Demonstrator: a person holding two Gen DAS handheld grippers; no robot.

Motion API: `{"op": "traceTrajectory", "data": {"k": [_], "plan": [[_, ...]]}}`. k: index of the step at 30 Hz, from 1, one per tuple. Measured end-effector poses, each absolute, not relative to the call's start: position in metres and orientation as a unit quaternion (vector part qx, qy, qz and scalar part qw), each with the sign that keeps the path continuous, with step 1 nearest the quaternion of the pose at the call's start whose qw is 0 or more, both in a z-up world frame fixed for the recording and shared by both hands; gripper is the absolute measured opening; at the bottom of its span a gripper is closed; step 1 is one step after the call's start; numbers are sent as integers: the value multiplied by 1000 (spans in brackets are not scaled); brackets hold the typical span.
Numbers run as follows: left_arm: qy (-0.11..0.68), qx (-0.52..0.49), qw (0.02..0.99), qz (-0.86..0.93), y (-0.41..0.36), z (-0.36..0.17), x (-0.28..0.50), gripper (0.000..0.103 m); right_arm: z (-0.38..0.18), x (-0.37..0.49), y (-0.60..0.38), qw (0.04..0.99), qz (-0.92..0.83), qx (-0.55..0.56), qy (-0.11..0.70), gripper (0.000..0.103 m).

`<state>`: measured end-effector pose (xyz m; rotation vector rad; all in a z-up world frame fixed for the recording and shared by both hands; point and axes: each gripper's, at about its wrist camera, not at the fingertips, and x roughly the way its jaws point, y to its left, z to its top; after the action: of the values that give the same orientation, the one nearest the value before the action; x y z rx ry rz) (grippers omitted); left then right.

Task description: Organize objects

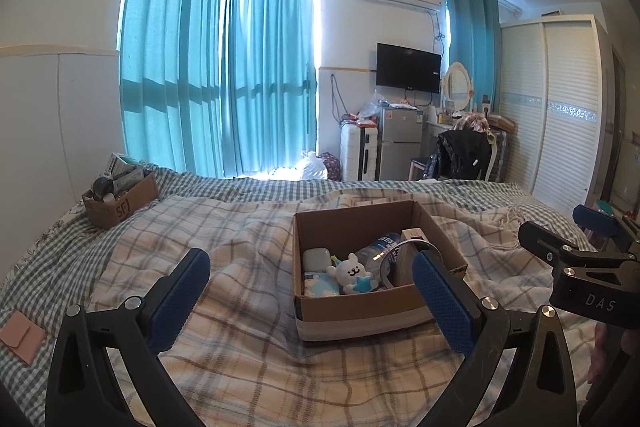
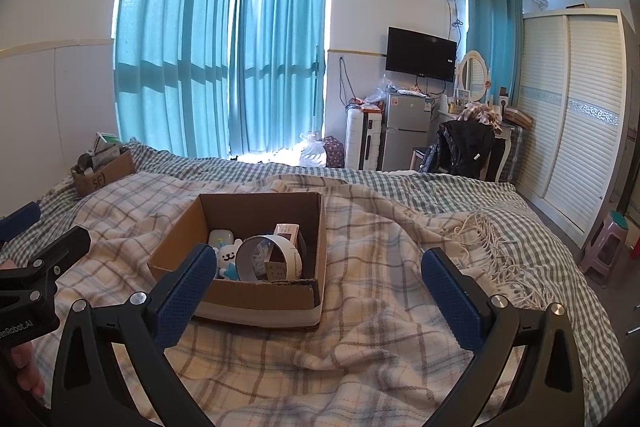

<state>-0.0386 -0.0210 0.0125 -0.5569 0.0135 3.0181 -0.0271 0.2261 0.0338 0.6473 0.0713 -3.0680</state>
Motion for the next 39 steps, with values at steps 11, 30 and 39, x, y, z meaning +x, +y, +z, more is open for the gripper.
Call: {"op": "traceTrajectory", "data": {"k": [11, 30, 39], "plan": [[8, -182, 37, 983, -21, 14, -36, 103, 35, -26, 224, 4, -978, 208, 23, 103], [14, -182, 45, 982, -16, 11, -35, 103, 33, -27, 223, 6, -977, 210, 25, 103], [9, -183, 44, 982, -18, 12, -34, 103, 32, -27, 223, 5, -977, 210, 25, 103]]}}
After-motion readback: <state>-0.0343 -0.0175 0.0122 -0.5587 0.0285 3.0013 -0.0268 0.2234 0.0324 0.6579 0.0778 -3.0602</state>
